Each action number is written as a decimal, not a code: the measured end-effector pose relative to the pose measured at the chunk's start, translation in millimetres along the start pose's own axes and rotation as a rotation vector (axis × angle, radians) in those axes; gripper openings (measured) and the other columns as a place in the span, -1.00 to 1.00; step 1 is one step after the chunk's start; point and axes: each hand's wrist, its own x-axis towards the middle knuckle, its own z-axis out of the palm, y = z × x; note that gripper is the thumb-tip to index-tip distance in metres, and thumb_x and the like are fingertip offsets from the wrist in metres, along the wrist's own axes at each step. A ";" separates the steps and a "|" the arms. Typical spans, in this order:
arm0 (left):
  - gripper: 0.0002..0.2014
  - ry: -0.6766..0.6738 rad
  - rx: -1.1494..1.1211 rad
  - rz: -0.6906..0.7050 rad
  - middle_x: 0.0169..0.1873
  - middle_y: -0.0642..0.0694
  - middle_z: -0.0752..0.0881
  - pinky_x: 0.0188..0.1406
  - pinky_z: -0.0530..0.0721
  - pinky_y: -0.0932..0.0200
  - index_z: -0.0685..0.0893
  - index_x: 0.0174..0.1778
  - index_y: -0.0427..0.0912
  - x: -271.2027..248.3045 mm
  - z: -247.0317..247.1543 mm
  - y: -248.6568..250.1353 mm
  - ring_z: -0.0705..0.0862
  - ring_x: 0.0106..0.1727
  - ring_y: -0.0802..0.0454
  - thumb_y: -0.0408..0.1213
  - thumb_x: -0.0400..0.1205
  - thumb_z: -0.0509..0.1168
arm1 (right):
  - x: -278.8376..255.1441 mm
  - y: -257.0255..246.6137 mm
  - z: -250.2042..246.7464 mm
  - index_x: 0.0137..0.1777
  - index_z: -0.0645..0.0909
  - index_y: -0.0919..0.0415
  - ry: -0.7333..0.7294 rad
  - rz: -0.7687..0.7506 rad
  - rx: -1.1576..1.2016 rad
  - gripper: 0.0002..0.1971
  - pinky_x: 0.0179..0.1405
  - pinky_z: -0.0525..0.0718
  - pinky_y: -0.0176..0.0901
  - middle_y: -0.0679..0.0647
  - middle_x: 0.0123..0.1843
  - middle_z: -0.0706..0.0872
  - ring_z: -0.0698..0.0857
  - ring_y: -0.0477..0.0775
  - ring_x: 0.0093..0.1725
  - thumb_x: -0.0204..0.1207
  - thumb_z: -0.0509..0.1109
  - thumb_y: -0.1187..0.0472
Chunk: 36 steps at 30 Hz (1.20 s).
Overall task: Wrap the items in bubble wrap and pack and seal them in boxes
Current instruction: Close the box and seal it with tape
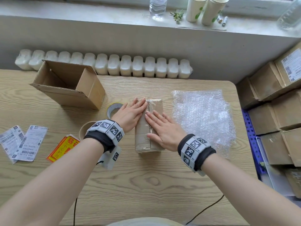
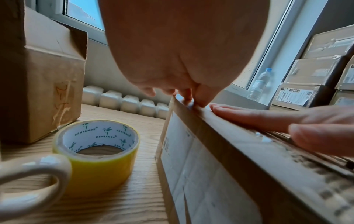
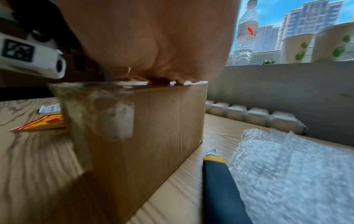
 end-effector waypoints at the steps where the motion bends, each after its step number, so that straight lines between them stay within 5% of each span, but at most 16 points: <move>1: -0.51 -0.006 0.017 -0.011 0.66 0.11 -0.10 0.62 -0.10 -0.07 0.02 0.66 0.01 0.6 0.6 0.8 -0.18 0.67 0.05 -0.18 0.79 -0.09 | -4.9 -2.7 3.2 0.67 -0.25 0.04 0.005 -0.006 -0.011 -0.23 0.64 -0.27 -0.08 -0.12 0.68 -0.25 -0.26 -0.13 0.65 0.53 -0.36 -0.32; 6: -0.47 -0.024 0.093 -0.041 0.66 0.12 -0.13 0.61 -0.13 -0.10 -0.02 0.67 0.02 3.1 2.5 3.9 -0.18 0.67 0.06 -0.09 0.77 -0.06 | -26.4 -19.0 19.0 0.68 -0.19 0.10 0.025 -0.019 0.023 -0.17 0.61 -0.32 -0.15 -0.07 0.69 -0.21 -0.21 -0.11 0.66 0.47 -0.37 -0.34; 13: -0.36 -0.046 0.151 -0.075 0.66 0.09 -0.18 0.62 -0.14 -0.14 -0.12 0.67 0.01 1.4 2.2 10.2 -0.21 0.67 0.05 0.05 0.73 0.00 | -63.8 -39.8 47.3 0.68 0.05 0.14 0.108 -0.046 0.048 -0.29 0.58 -0.20 -0.15 -0.01 0.70 0.06 0.05 -0.01 0.66 0.61 -0.04 -0.22; 18: -0.28 -0.044 0.084 0.005 0.67 0.03 -0.16 0.64 -0.08 -0.11 -0.14 0.66 0.07 -10.6 6.8 15.2 -0.20 0.67 0.06 0.04 0.69 0.14 | -74.7 -36.7 44.7 0.68 -0.16 0.03 0.082 -0.098 0.044 -0.27 0.57 -0.35 -0.23 -0.14 0.68 -0.17 -0.23 -0.13 0.63 0.64 0.16 -0.05; 21: -0.38 0.008 0.008 0.076 0.67 0.03 -0.08 0.64 -0.05 -0.05 0.03 0.64 0.13 -33.1 16.8 14.5 -0.15 0.67 0.06 -0.10 0.70 0.17 | -73.7 -34.4 43.1 0.68 -0.16 0.00 0.066 -0.119 0.008 -0.22 0.59 -0.30 -0.19 -0.12 0.69 -0.16 -0.26 -0.13 0.62 0.62 0.27 0.04; 27: -0.45 0.090 -0.276 -0.003 0.65 0.13 -0.04 0.58 -0.04 0.22 0.32 0.56 0.19 -80.0 35.3 19.1 -0.06 0.65 0.21 0.02 0.63 0.27 | -71.0 -42.4 48.1 0.56 0.37 0.13 0.381 0.073 0.182 -0.48 0.59 0.18 -0.04 0.10 0.63 0.30 0.29 0.05 0.61 0.63 0.11 0.00; 31: -0.34 0.067 -0.229 0.051 0.66 0.05 -0.03 0.64 -0.03 0.13 0.35 0.54 0.17 -88.1 51.8 22.4 -0.12 0.66 0.16 0.06 0.51 0.40 | -59.5 -50.2 47.0 0.18 0.66 0.32 0.505 0.091 0.283 -0.69 0.33 0.59 0.15 0.32 0.36 0.60 0.59 0.30 0.37 0.43 0.47 0.31; 33: -0.33 0.115 -0.222 0.053 0.66 0.04 0.00 0.63 0.11 0.00 0.35 0.53 0.18 -86.8 57.2 21.7 -0.08 0.67 0.12 0.02 0.51 0.43 | -58.0 -51.7 45.0 0.10 0.67 0.35 0.521 0.101 0.318 -0.71 0.28 0.63 0.16 0.33 0.32 0.62 0.61 0.32 0.33 0.35 0.47 0.43; 36: -0.41 0.132 -0.190 0.027 0.65 0.12 0.02 0.56 0.27 -0.01 0.37 0.52 0.23 -86.2 57.1 21.3 -0.04 0.66 0.17 -0.03 0.56 0.38 | -60.7 -51.5 44.0 0.24 0.63 0.30 0.489 0.134 0.386 -0.59 0.45 0.48 0.02 0.24 0.46 0.51 0.48 0.22 0.47 0.37 0.45 0.47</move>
